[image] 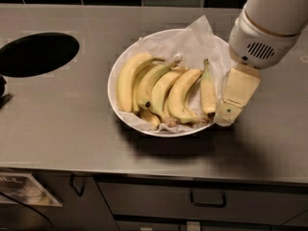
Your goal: Pick banana from white bowl
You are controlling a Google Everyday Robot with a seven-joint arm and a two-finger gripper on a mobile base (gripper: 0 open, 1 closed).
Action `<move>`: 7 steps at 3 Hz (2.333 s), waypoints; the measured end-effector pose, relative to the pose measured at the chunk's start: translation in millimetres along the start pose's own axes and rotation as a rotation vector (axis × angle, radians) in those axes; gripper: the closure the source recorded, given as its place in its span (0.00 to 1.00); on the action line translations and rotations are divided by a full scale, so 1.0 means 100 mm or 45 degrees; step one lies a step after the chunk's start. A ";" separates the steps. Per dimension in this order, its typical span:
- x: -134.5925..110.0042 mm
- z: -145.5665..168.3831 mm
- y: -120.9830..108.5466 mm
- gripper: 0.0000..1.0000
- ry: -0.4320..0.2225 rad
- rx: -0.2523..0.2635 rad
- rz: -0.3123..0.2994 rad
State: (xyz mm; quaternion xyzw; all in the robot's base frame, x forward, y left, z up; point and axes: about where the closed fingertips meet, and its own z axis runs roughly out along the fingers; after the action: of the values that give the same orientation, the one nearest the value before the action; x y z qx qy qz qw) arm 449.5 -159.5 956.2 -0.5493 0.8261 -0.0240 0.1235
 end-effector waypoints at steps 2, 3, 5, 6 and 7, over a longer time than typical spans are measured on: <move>-0.02 0.03 -0.04 0.00 0.034 0.006 0.058; -0.16 0.08 -0.13 0.00 0.172 0.104 0.162; -0.23 0.12 -0.30 0.00 0.216 0.234 0.439; -0.23 0.12 -0.30 0.00 0.216 0.234 0.439; -0.30 0.18 -0.27 0.00 0.256 0.293 0.469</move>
Offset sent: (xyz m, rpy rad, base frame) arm 0.0287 0.0029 -0.0194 -0.1448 0.1246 -0.4479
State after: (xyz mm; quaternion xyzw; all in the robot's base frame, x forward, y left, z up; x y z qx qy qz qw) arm 488.8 -140.7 949.3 -0.3665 0.9124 -0.1495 0.1045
